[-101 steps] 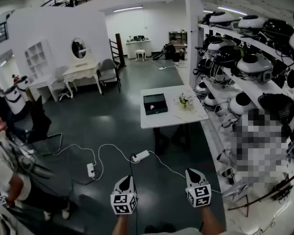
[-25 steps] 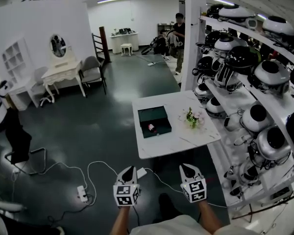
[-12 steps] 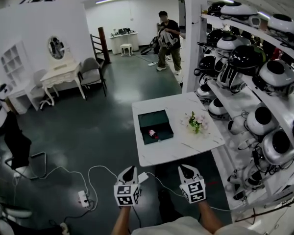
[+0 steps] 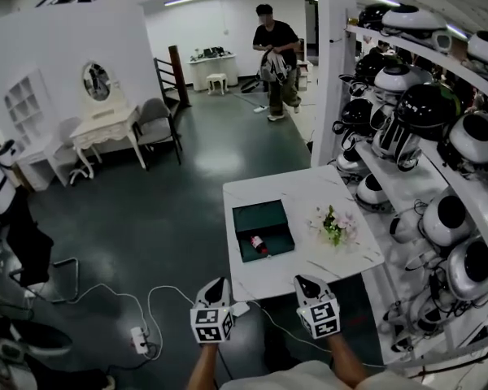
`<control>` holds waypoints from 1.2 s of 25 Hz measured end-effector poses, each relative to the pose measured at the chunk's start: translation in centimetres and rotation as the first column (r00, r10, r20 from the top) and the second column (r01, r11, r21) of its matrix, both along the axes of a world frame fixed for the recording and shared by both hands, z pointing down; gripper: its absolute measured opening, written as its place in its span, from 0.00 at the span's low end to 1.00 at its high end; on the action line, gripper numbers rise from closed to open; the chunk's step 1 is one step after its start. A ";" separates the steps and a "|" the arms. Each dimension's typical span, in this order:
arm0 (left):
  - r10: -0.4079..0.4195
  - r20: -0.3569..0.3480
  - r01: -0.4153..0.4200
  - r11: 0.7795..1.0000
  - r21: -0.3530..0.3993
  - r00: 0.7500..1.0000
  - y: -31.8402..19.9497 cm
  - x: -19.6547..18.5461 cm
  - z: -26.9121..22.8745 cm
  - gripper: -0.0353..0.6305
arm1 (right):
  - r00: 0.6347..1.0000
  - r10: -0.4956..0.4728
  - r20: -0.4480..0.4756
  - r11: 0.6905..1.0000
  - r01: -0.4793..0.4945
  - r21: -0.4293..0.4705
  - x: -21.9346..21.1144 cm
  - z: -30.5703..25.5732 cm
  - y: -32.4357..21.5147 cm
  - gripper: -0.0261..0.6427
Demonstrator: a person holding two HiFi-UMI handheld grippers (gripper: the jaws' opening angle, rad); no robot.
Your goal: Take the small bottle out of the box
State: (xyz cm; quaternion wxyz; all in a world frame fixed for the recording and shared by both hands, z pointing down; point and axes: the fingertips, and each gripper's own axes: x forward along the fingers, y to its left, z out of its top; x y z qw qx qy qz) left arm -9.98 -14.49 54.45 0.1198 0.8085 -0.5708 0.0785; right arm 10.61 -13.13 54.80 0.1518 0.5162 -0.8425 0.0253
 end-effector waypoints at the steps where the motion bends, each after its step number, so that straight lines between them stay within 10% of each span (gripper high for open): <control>1: -0.002 0.002 0.002 1.000 -0.002 1.000 -1.0 0.1 0.0 0.08 | 1.000 -0.003 0.002 1.000 0.003 0.000 0.1 -0.1 -1.0 0.07; 30: -0.107 0.035 0.108 0.993 -0.040 0.994 -19.8 0.2 1.2 0.08 | 0.994 -0.106 0.029 0.993 0.107 -0.042 -0.1 1.3 -22.3 0.07</control>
